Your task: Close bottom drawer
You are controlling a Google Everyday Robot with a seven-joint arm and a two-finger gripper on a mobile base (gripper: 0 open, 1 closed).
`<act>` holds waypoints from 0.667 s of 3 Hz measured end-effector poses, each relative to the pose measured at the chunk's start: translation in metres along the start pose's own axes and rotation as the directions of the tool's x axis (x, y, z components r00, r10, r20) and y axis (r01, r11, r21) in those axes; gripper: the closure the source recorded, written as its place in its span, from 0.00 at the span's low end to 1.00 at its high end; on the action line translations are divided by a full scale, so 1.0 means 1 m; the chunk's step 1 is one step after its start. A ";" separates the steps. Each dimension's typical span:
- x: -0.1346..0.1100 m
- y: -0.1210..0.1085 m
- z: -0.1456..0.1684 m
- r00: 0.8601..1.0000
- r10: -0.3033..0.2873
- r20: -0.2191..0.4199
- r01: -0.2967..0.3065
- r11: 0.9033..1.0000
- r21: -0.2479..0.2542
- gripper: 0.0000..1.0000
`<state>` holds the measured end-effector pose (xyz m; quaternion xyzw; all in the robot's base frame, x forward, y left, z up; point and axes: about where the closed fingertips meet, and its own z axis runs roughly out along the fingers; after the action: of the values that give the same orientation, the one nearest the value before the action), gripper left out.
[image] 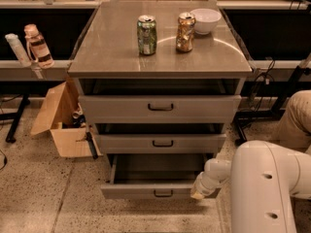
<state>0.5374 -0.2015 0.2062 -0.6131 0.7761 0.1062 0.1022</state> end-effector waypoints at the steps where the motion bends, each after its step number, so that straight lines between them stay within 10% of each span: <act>1: 0.000 0.000 0.000 1.000 0.000 0.000 0.000 1.000 0.000 0.50; 2: 0.000 0.000 0.000 1.000 0.000 0.000 0.000 1.000 0.000 0.27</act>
Offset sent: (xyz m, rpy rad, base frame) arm 0.0000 0.0000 0.0000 0.0000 0.0000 0.0000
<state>0.5374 -0.2014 0.2061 -0.6131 0.7761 0.1061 0.1021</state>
